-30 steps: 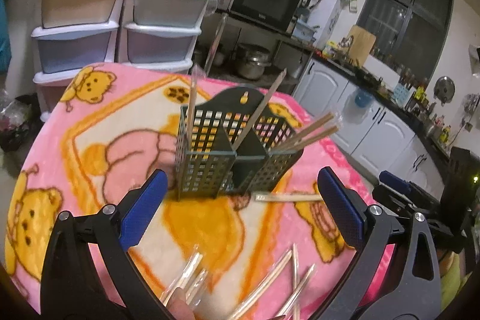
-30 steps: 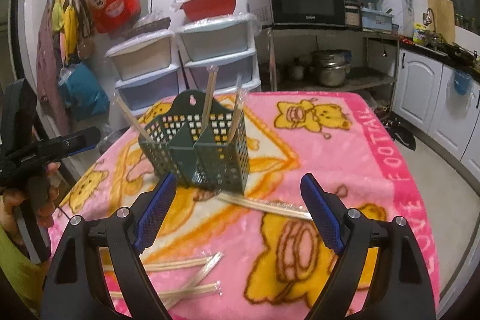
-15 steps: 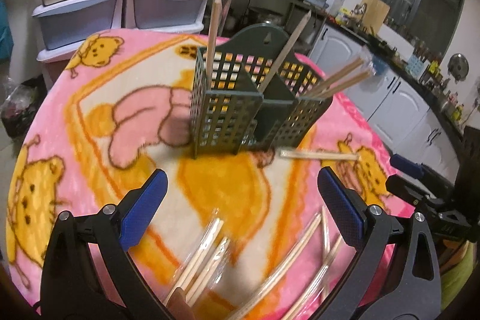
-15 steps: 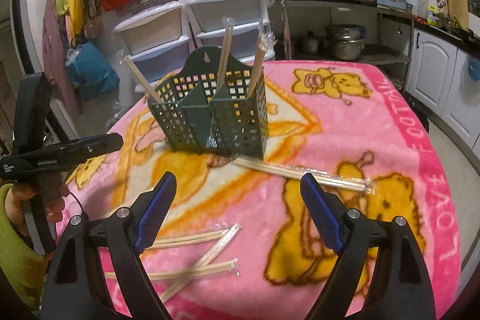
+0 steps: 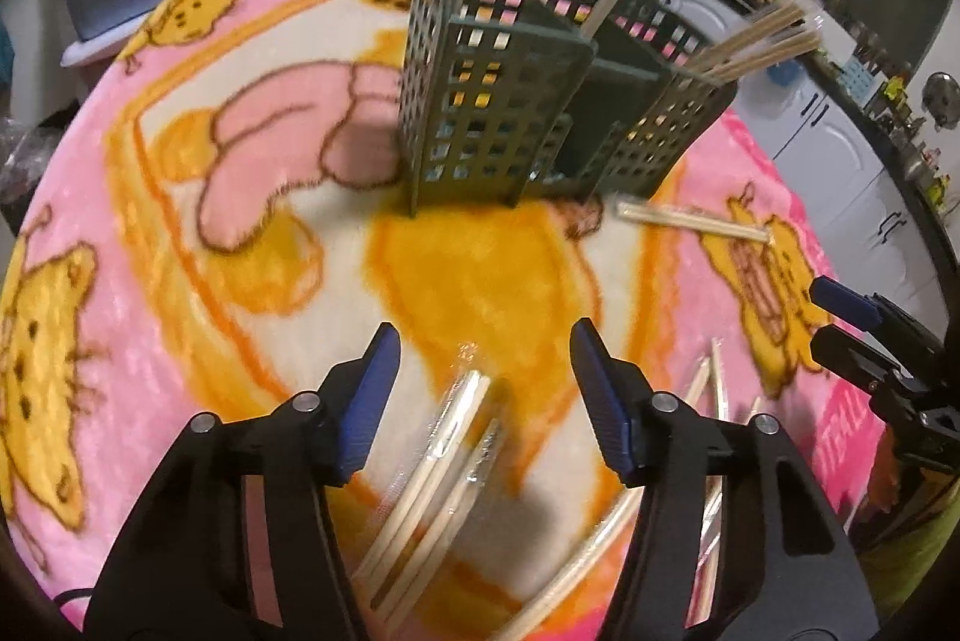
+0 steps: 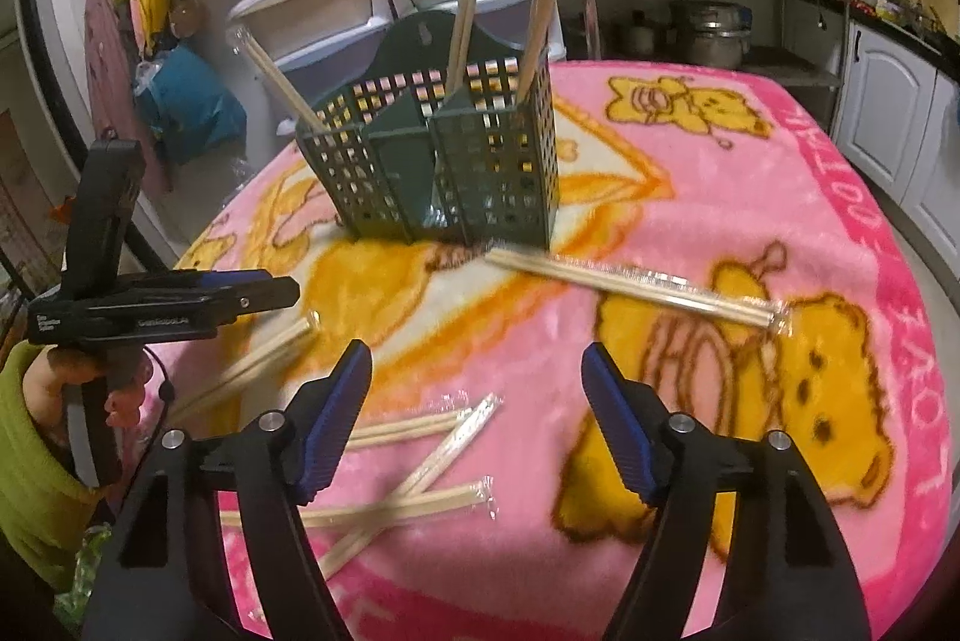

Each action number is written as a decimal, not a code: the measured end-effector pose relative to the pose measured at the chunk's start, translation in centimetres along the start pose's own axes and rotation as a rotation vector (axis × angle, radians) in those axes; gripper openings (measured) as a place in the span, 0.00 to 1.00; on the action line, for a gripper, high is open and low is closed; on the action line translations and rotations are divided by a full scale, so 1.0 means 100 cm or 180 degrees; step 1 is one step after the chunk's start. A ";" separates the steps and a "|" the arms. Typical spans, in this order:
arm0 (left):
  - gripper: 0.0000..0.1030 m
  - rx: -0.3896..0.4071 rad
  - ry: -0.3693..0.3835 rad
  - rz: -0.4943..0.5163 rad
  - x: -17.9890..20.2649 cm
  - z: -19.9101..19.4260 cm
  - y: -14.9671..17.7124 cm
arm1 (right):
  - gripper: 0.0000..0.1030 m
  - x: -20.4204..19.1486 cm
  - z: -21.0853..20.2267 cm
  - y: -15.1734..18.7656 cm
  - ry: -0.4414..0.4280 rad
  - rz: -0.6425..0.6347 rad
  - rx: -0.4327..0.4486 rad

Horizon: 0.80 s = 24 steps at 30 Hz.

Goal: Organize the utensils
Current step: 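Lower both tools toward the wrapped chopstick pairs in front of the caddy, then close the left tool on a wrapped chopstick pair while the right tool closes on another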

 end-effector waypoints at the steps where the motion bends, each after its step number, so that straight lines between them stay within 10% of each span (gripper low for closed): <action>1: 0.46 -0.0022 0.0004 0.0001 0.001 0.002 0.001 | 0.65 0.001 0.002 0.002 0.0002 -0.0002 -0.0026; 24: 0.08 -0.0221 0.0068 -0.0102 -0.010 0.029 0.009 | 0.34 0.016 0.052 0.030 -0.0031 0.0340 -0.0541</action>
Point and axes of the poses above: each gripper's, at about its wrist camera, not at the fingertips, and z roughly the way its jaws point, x to its right, y to its underside, the point moved 10 cm from there along z, roughly the way its jaws point, and after that the axes turned 12 degrees about z, right-handed, at the moved point
